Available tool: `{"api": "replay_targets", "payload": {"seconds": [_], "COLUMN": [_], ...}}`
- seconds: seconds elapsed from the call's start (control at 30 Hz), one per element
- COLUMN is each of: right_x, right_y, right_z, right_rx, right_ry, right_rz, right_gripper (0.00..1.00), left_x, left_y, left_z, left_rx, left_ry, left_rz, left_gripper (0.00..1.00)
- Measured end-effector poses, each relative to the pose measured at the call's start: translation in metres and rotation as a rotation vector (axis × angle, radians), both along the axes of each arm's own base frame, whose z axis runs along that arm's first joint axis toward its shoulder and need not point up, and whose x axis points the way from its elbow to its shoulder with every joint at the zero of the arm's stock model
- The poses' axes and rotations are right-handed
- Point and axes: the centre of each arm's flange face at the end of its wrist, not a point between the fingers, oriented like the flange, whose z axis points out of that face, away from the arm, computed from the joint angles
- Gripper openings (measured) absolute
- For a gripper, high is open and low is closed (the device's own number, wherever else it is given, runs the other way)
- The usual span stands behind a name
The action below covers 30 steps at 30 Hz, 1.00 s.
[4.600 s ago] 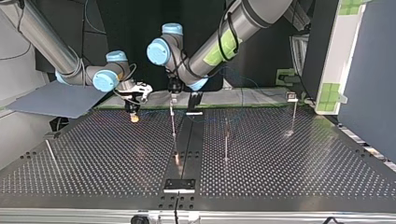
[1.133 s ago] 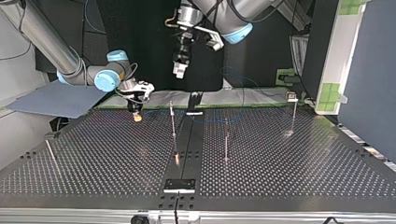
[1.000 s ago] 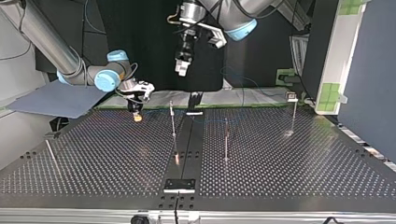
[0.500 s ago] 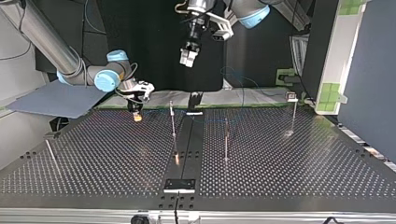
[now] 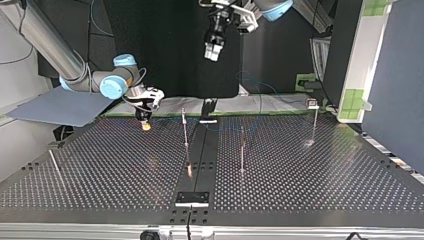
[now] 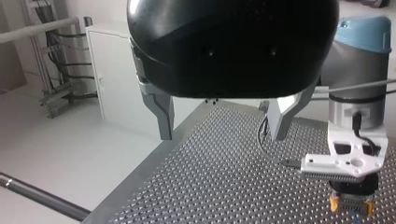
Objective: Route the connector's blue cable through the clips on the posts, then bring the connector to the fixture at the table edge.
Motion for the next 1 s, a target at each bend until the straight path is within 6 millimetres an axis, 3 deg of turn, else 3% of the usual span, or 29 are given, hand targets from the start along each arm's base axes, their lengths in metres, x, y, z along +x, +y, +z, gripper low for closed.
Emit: {"api": "replay_targets", "payload": {"seconds": [0.23,0.5,1.0], "right_x": [0.001,0.001,-0.004], "right_y": [-0.001,-0.001,-0.006], "right_z": [0.002,0.003,0.010], "right_rx": [0.000,-0.002,0.000], "right_ry": [0.000,-0.001,0.005], "right_rz": [0.000,0.001,-0.019], "right_gripper": [0.00,0.00,0.00], "left_x": [-0.016,-0.034,-0.067], "left_y": [0.022,0.041,0.079], "left_z": [-0.003,-0.038,-0.044], "left_rx": [0.053,0.137,0.172], "left_ry": [0.022,0.049,0.073], "left_rz": [0.032,0.056,0.003], "left_gripper": [1.00,1.00,1.00]}}
